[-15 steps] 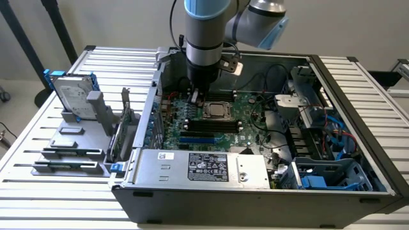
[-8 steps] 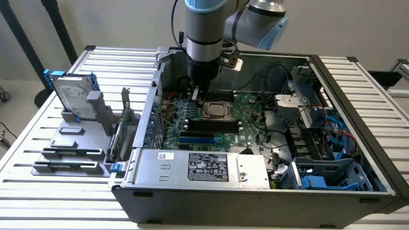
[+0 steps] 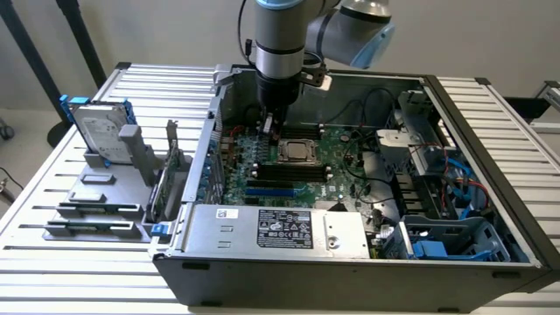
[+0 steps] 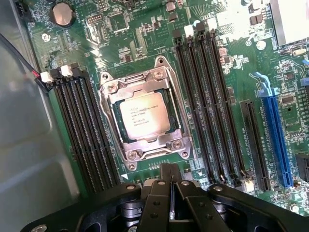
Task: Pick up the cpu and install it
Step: 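Install the first cpu locking lever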
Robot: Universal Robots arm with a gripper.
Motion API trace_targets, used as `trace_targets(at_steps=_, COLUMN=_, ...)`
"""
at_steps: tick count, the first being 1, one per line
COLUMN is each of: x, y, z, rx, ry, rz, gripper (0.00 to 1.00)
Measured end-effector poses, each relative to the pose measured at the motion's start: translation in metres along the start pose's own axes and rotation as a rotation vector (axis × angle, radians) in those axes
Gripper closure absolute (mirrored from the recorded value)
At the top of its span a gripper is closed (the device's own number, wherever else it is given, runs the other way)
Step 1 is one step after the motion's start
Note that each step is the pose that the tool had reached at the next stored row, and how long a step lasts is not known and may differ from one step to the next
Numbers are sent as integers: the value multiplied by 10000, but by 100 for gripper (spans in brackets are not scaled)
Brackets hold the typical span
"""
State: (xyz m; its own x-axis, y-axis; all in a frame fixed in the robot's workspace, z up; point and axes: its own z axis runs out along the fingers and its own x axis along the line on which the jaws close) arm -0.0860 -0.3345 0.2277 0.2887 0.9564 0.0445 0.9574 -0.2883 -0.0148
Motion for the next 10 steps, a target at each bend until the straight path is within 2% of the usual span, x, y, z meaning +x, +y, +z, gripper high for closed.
trace_targets(at_steps=3, x=38, y=-11, z=2, rx=-9, ry=-48, rz=-112, gripper=89)
trace_targets(at_steps=10, x=38, y=-11, z=2, rx=-9, ry=-47, rz=-113, gripper=89)
